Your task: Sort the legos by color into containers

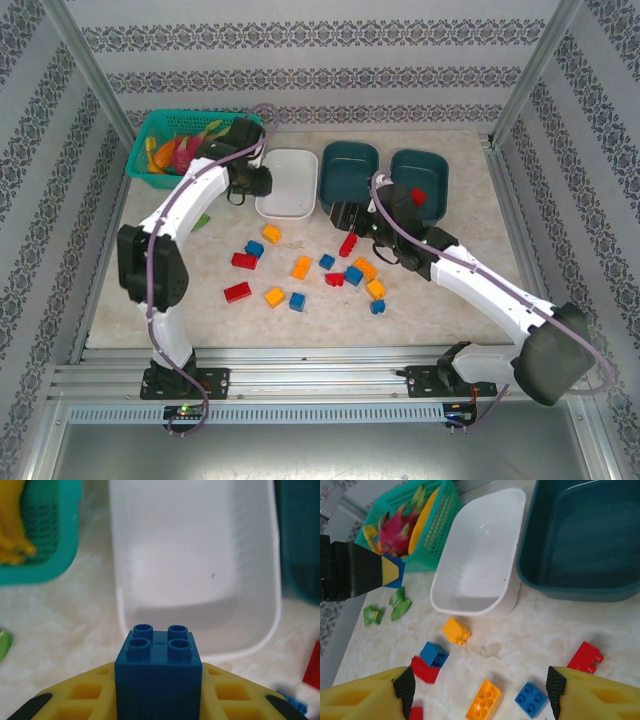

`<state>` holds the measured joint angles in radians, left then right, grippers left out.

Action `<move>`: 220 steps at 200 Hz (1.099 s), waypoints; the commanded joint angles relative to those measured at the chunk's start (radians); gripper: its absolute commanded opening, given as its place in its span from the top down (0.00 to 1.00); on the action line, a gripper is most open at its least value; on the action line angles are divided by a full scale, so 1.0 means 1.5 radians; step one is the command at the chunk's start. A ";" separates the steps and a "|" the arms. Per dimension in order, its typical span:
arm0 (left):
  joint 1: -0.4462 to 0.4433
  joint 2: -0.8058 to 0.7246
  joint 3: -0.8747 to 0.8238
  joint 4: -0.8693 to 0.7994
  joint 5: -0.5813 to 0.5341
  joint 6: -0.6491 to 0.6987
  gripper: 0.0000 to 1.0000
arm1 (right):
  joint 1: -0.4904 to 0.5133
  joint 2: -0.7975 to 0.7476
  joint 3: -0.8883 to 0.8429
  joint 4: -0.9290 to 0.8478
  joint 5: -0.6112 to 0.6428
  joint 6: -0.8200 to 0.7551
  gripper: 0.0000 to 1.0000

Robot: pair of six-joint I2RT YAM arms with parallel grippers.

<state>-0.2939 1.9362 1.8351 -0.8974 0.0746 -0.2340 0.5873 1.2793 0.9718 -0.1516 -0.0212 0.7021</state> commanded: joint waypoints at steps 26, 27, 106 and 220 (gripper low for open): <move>-0.011 0.218 0.207 -0.055 0.009 -0.054 0.75 | -0.045 0.048 0.054 0.003 -0.006 0.082 0.28; -0.011 0.223 0.210 -0.053 0.009 -0.055 0.75 | -0.045 0.048 0.054 0.003 -0.006 0.083 0.28; -0.017 0.351 0.274 -0.042 0.038 -0.084 0.55 | -0.063 0.014 0.012 -0.114 0.004 0.117 0.29; -0.018 0.088 0.235 -0.016 0.049 -0.121 0.26 | -0.057 0.019 0.082 -0.369 0.051 0.030 0.34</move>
<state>-0.3130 2.2841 2.2425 -0.9352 0.1280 -0.3740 0.4934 1.3182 1.0641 -0.5179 0.0231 0.8124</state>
